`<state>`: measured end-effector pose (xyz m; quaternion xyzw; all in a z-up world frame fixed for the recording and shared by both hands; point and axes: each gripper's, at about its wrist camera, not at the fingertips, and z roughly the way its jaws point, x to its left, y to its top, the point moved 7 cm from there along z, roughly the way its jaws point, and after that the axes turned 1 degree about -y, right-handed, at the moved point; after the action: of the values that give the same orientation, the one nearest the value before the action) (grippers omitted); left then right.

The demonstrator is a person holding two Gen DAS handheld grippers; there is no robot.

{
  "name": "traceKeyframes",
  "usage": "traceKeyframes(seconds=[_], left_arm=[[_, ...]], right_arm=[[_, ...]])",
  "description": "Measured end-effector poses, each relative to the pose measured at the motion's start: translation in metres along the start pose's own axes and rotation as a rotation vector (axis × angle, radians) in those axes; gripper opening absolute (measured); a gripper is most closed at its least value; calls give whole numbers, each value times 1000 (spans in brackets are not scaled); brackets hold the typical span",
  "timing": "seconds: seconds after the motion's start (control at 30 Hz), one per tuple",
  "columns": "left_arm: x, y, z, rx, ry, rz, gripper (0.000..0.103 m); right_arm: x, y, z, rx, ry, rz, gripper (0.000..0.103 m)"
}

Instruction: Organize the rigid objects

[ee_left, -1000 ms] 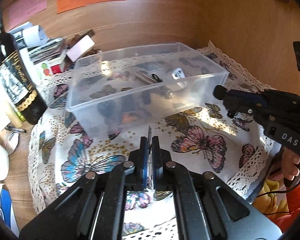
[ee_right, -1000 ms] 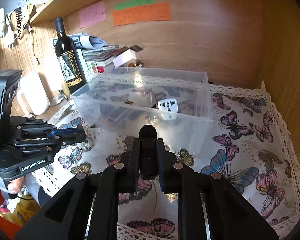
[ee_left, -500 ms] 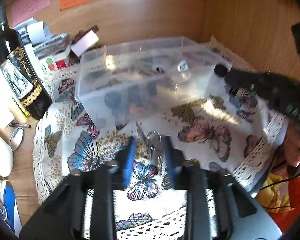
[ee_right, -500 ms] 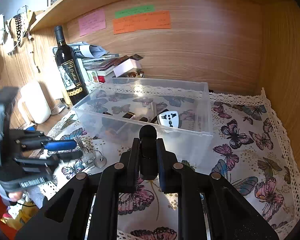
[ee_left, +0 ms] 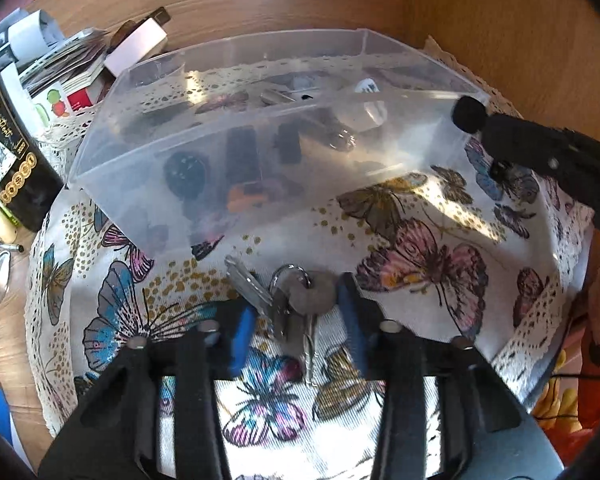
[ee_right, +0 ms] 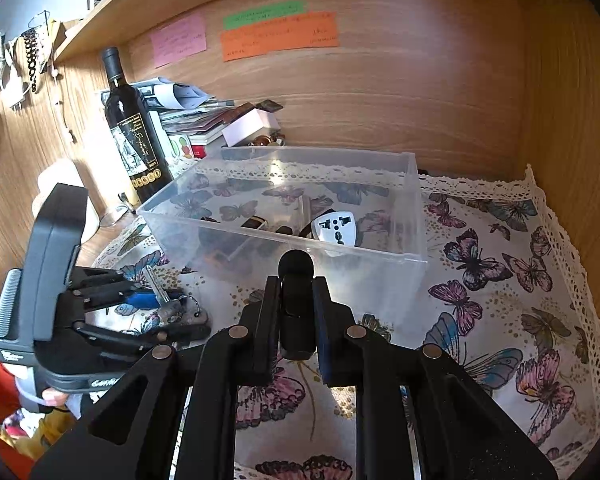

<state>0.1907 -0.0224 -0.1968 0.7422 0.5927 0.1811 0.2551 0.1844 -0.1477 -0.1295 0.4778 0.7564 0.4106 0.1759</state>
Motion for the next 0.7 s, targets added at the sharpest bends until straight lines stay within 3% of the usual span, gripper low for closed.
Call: traceKeyframes(seconds=[0.07, 0.33, 0.7], left_arm=[[1, -1, -1, -11, 17, 0, 25], [3, -6, -17, -52, 25, -31, 24], [13, 19, -82, -222, 51, -51, 24]], right_arm=[[0, 0, -1, -5, 0, -4, 14], [1, 4, -3, -18, -2, 2, 14], [7, 30, -11, -81, -8, -32, 14]])
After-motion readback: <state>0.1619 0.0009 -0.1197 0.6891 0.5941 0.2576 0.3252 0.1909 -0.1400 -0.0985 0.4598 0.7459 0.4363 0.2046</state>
